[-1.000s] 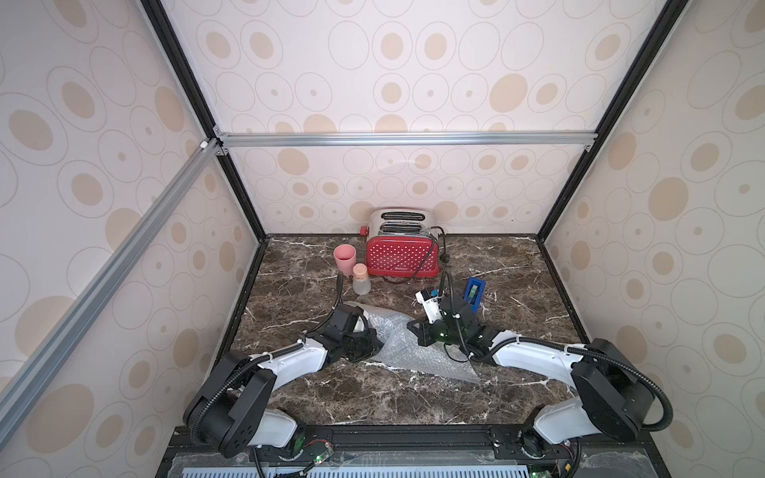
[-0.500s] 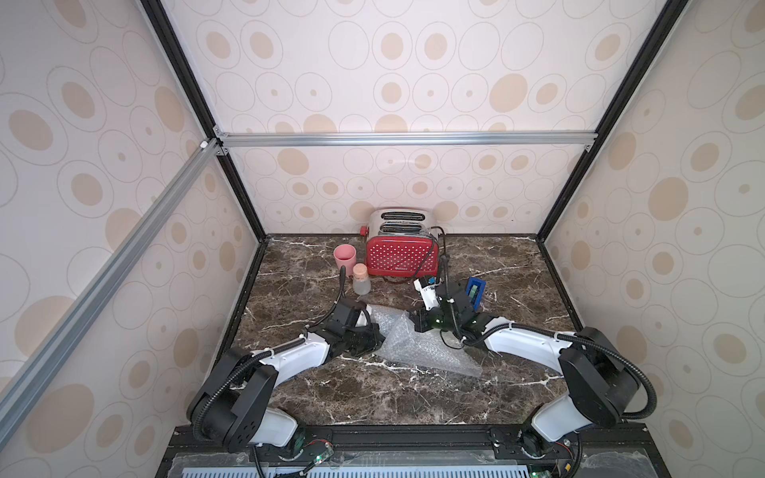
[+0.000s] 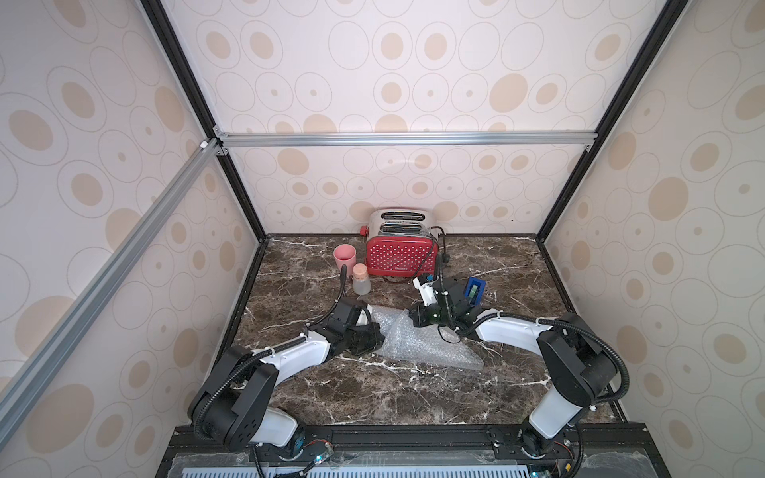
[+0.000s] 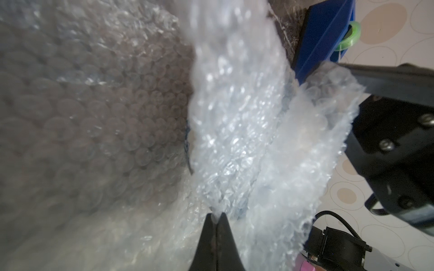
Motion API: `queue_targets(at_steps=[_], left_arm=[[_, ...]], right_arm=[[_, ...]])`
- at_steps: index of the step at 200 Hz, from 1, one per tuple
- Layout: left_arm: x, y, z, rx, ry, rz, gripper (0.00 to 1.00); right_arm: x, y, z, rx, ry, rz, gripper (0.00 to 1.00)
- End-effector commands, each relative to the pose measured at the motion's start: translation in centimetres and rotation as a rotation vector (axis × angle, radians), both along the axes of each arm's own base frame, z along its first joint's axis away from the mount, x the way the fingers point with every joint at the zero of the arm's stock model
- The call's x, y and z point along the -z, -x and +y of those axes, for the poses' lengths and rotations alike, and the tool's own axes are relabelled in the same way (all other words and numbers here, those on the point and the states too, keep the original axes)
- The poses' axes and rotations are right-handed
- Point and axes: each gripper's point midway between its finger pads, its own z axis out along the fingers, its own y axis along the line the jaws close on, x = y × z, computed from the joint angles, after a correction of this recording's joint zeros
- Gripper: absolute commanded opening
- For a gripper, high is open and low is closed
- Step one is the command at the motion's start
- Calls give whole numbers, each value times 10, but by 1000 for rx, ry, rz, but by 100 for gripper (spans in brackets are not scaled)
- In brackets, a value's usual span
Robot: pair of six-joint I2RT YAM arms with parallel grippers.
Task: Wrap bowls in bubble wrap
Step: Wrap the bowl in bubble wrap.
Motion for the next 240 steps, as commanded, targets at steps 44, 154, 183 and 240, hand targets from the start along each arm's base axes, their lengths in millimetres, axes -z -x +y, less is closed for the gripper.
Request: queue_targets(at_steps=[44, 154, 183, 240], left_arm=[[0, 2, 1, 22, -31, 3, 7], [-42, 22, 47, 20, -230, -109, 43], [-91, 13, 43, 68, -224, -240, 49], [-124, -58, 3, 261, -301, -393, 61]], right_arm=[[4, -16, 1, 27, -49, 45, 0], [7, -18, 4, 16, -65, 71, 0], [8, -19, 4, 14, -65, 75, 0], [8, -19, 8, 5, -95, 89, 0]])
